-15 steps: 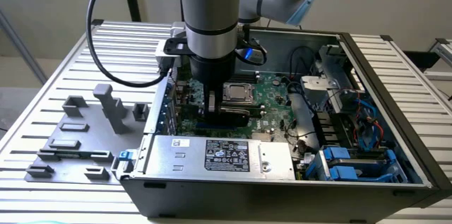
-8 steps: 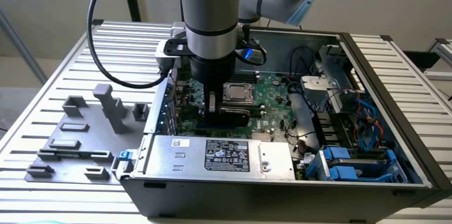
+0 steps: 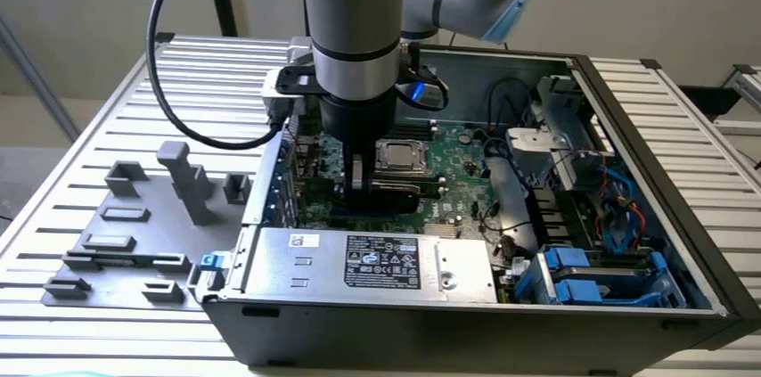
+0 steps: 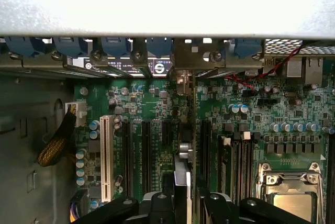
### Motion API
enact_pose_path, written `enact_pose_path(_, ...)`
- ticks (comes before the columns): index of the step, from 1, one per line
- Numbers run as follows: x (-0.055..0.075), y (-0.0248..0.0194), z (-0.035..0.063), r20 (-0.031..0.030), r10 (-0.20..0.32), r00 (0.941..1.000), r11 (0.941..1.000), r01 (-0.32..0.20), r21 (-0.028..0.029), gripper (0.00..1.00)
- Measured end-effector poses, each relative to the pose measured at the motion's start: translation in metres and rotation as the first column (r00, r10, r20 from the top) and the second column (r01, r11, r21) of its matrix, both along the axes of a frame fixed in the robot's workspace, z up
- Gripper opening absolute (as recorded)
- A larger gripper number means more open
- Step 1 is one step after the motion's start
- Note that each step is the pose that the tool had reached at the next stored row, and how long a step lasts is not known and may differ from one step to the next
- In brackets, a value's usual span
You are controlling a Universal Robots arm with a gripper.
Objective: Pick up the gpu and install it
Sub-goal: 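Insert the gpu into the slot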
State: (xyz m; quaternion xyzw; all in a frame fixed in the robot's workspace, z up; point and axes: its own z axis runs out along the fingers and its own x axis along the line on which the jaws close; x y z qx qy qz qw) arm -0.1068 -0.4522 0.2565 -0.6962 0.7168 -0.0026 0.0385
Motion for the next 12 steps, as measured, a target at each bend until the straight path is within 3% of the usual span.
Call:
enact_pose_path(3, 0.0009, 0.0002, 0.0011, -0.0015, 0.000, 1.0000, 1.0000, 0.000, 0.0018, 0.26)
enact_pose_path(7, 0.0016, 0.0001, 0.0084, -0.0098, 0.000, 1.0000, 1.0000, 0.000, 0.0005, 0.26)
enact_pose_path(12, 0.0017, 0.0000, 0.0073, -0.0114, 0.000, 0.9999, 1.0000, 0.000, 0.0003, 0.26)
